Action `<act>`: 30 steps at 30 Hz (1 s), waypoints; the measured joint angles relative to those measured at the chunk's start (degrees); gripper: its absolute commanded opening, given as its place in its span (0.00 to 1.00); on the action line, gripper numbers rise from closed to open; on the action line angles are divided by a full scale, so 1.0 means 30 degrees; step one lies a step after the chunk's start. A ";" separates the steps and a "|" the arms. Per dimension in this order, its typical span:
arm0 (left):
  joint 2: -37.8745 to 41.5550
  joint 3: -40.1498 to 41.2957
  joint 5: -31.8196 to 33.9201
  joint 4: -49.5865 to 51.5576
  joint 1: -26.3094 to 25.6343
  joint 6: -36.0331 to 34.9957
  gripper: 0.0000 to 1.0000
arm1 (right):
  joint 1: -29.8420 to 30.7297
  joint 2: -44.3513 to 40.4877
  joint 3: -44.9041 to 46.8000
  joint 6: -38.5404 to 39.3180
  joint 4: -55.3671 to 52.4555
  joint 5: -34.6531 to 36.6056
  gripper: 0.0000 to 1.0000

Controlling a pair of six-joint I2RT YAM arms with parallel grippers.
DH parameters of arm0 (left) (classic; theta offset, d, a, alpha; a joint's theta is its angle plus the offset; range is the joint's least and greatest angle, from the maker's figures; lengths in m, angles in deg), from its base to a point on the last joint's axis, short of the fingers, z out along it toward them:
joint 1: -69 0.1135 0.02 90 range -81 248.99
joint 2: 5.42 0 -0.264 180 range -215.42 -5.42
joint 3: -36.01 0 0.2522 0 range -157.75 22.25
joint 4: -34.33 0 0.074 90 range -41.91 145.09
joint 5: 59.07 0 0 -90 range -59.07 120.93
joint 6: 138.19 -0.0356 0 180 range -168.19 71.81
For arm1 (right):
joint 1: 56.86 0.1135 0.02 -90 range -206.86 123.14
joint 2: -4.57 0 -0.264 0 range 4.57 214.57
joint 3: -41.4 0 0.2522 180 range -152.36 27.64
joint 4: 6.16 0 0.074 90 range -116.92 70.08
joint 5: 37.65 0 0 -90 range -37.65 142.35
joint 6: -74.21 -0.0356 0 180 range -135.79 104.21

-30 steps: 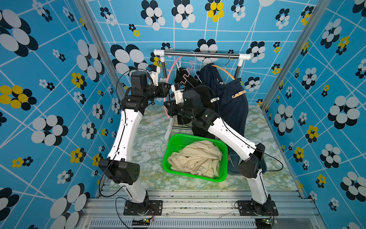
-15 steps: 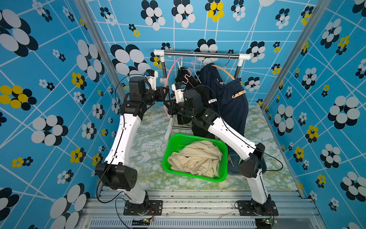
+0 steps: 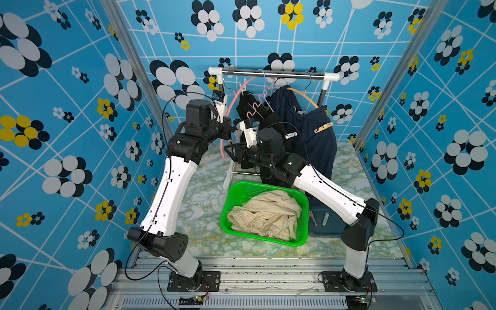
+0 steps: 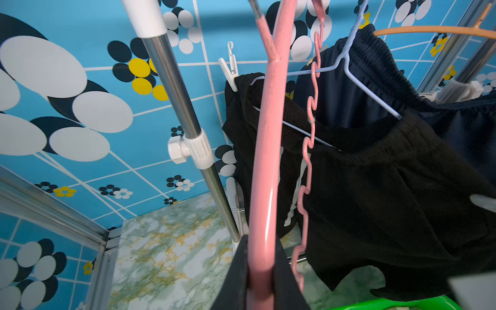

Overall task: Remove the clothespins securing shorts to the hanger
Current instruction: Place the hanger on the clothesline.

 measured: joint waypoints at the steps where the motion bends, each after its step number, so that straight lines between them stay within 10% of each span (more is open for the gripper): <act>1: -0.0204 -0.0408 0.0321 0.0204 0.0029 -0.0219 0.00 | -0.0044 -0.0801 0.1027 -0.0051 0.0073 0.0117 0.57; 15: -0.0889 -0.2390 0.3402 0.0860 0.0102 -0.2135 0.00 | -0.0153 -0.9763 1.2050 -0.0474 -0.0561 0.3133 0.69; 30: -0.1100 -0.1836 0.7519 -0.1705 -0.0160 -0.6025 0.00 | -0.0153 -1.3231 1.5380 -0.1464 -0.1166 0.4889 0.69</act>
